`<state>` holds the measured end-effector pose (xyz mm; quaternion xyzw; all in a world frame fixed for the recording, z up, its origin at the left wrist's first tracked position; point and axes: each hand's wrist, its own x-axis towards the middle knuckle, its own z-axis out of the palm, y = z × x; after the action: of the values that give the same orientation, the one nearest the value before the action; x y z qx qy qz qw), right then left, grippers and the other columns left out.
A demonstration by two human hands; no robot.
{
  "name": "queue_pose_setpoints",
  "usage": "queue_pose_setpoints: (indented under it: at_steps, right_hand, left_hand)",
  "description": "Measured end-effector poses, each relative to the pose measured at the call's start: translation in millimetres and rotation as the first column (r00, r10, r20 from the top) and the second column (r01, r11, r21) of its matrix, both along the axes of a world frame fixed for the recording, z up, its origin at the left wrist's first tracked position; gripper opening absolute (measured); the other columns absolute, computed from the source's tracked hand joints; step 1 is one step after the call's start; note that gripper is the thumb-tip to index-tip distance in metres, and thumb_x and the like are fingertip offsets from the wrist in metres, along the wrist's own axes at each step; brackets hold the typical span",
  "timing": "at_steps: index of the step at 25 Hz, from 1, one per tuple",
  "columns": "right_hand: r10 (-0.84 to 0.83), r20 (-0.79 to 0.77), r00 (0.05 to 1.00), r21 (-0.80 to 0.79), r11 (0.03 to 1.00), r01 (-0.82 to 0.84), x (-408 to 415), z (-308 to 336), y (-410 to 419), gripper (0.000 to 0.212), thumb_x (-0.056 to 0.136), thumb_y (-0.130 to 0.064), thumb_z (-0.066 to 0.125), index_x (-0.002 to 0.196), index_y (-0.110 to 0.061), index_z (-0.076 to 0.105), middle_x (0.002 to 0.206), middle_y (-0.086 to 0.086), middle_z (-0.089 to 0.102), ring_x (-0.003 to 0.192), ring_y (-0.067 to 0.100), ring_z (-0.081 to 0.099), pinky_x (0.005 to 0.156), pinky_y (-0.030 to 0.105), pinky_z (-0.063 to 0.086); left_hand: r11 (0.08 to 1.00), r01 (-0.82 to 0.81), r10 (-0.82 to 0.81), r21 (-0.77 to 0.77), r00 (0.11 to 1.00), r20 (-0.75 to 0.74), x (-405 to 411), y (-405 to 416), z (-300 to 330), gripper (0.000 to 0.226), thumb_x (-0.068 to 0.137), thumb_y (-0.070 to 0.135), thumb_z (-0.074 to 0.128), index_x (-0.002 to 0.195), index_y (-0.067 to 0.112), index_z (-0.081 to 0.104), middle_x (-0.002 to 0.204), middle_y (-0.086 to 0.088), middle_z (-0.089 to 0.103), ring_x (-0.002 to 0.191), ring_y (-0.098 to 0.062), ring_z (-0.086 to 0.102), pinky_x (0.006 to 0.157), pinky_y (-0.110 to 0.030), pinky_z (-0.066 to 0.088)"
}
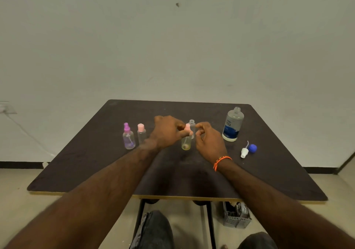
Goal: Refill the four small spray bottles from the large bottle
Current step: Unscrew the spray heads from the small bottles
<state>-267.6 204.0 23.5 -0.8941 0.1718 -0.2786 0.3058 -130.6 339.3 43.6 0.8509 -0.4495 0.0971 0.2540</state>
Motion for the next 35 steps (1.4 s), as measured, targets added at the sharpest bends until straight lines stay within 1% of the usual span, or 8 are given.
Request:
queue_pose_setpoints:
  at_steps: [4,7,11,17,21,30,33,35]
  right_hand:
    - [0.013,-0.065,0.998,0.043,0.999,-0.010,-26,0,-24,0.030,0.098,-0.017,0.054,0.127,-0.020,0.058,0.109,0.000,0.069,0.097,0.012,0.066,0.089,0.038,0.057]
    - [0.032,-0.091,0.995,0.054,0.998,-0.027,-33,-1,-31,0.030,0.097,-0.018,0.056,0.127,-0.022,0.059,0.103,-0.003,0.070,0.091,0.009,0.066,0.087,0.039,0.058]
    - [0.074,-0.088,0.993,0.055,0.996,-0.070,-31,1,-29,0.033,0.092,-0.016,0.060,0.125,-0.019,0.061,0.104,-0.004,0.069,0.092,0.009,0.065,0.088,0.036,0.058]
    - [0.019,-0.117,0.993,-0.015,1.000,-0.021,-14,0,-17,0.029,0.087,-0.052,0.067,0.097,-0.025,0.070,0.086,-0.011,0.069,0.081,0.004,0.065,0.078,0.031,0.059]
    - [-0.035,-0.151,0.988,-0.011,0.999,0.034,-10,-1,-17,0.027,0.083,-0.050,0.074,0.092,-0.026,0.067,0.080,-0.011,0.067,0.073,0.006,0.065,0.072,0.031,0.059]
    - [0.077,-0.221,0.972,-0.102,0.990,-0.102,-15,8,-30,0.013,0.091,-0.023,0.063,0.095,-0.013,0.071,0.093,0.004,0.069,0.086,0.018,0.062,0.082,0.046,0.054]
    - [0.144,-0.292,0.945,-0.078,0.982,-0.174,-20,16,-29,0.020,0.096,-0.018,0.059,0.113,-0.014,0.068,0.112,0.006,0.069,0.100,0.020,0.064,0.090,0.039,0.055]
    - [0.197,-0.338,0.920,-0.004,0.978,-0.211,-22,22,-28,0.030,0.099,-0.021,0.057,0.129,-0.018,0.056,0.122,0.003,0.065,0.102,0.020,0.065,0.090,0.035,0.056]
  left_hand:
    - [0.998,0.058,-0.058,-0.004,0.994,-0.092,-24,-26,-27,0.040,0.091,0.065,0.064,0.090,0.028,0.080,0.079,0.010,0.074,0.079,-0.005,0.063,0.081,-0.038,0.028]
    - [0.997,0.073,-0.074,-0.012,0.988,-0.139,-31,-33,-34,0.033,0.091,0.061,0.067,0.106,0.034,0.080,0.094,0.014,0.077,0.094,-0.005,0.066,0.090,-0.040,0.034]
    - [0.993,0.090,-0.077,0.075,0.983,-0.168,-27,-28,-50,0.025,0.086,0.056,0.075,0.100,0.036,0.074,0.088,0.018,0.072,0.095,-0.007,0.066,0.092,-0.041,0.035]
    - [0.996,0.071,-0.083,-0.051,0.949,-0.305,-31,-25,-67,0.034,0.083,0.055,0.080,0.107,0.031,0.077,0.099,0.015,0.077,0.095,0.000,0.066,0.092,-0.033,0.035]
    - [0.999,0.036,-0.042,-0.026,0.946,-0.320,-30,-35,-70,0.048,0.073,0.071,0.072,0.100,0.031,0.077,0.090,0.013,0.076,0.090,-0.005,0.069,0.098,-0.047,0.045]
    - [0.998,0.032,-0.019,0.052,0.972,-0.235,-41,-47,-60,0.033,0.079,0.060,0.081,0.089,0.031,0.067,0.084,0.015,0.066,0.094,-0.009,0.059,0.093,-0.039,0.033]
    - [0.997,0.030,-0.007,0.075,0.960,-0.282,-40,-45,-60,0.041,0.079,0.062,0.079,0.104,0.030,0.074,0.097,0.008,0.074,0.103,-0.013,0.062,0.101,-0.044,0.034]
    - [0.997,0.020,0.002,0.076,0.961,-0.277,-40,-44,-59,0.035,0.078,0.063,0.080,0.094,0.033,0.072,0.091,0.009,0.072,0.098,-0.012,0.062,0.097,-0.043,0.034]
